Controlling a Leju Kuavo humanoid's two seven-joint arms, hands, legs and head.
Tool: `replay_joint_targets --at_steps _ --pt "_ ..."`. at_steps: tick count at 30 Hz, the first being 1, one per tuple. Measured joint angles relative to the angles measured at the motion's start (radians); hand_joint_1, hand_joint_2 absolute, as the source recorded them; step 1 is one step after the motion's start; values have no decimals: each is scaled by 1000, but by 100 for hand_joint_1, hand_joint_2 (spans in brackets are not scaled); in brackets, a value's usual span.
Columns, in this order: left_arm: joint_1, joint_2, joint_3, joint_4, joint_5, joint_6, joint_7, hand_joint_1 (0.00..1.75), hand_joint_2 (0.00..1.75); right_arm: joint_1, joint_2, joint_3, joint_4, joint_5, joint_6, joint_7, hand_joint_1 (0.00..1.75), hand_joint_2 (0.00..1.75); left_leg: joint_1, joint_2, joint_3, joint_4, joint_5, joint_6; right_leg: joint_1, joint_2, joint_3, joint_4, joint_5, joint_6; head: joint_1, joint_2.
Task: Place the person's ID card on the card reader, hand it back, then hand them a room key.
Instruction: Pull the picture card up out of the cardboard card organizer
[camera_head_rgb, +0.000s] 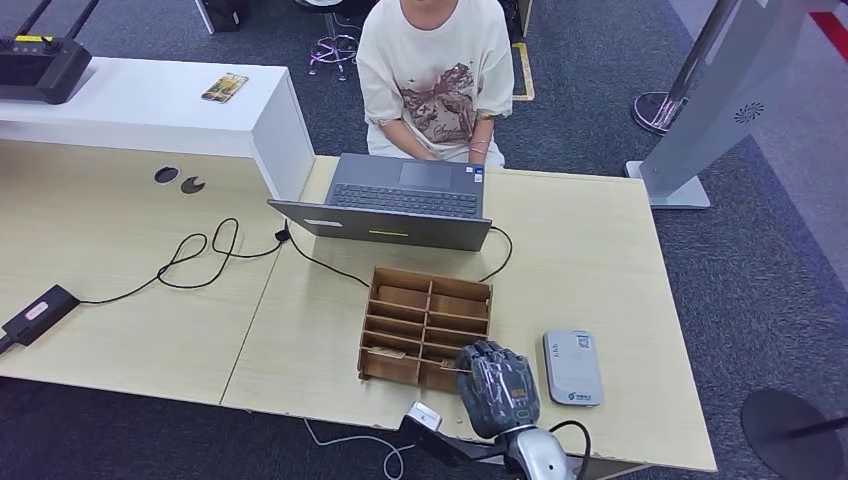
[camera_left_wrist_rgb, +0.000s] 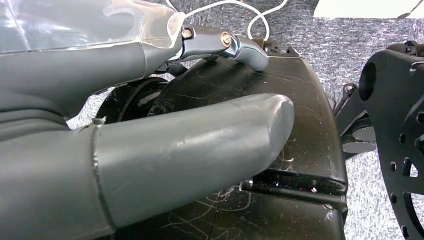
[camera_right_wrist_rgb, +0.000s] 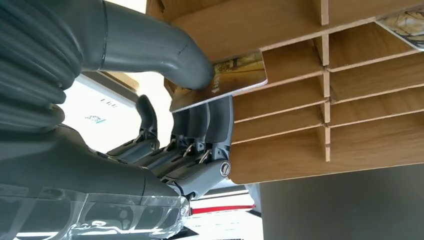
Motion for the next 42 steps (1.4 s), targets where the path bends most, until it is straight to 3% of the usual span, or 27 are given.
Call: replay_joint_targets --at_steps 15,19,42 --pt "1 0 0 0 0 3 -1 0 0 -13 5 0 17 -1 -6 -9 142 175 0 0 0 0 0 0 0 0 0 0 0 0 0 0" --pt "1 0 -1 0 0 4 -1 0 0 -15 7 0 21 -1 -12 -10 172 175 0 0 0 0 0 0 0 0 0 0 0 0 0 0" --pt "0 1 -8 0 0 5 -13 0 0 -3 9 -20 -62 -108 -68 -95 175 175 0 0 0 0 0 0 0 0 0 0 0 0 0 0"
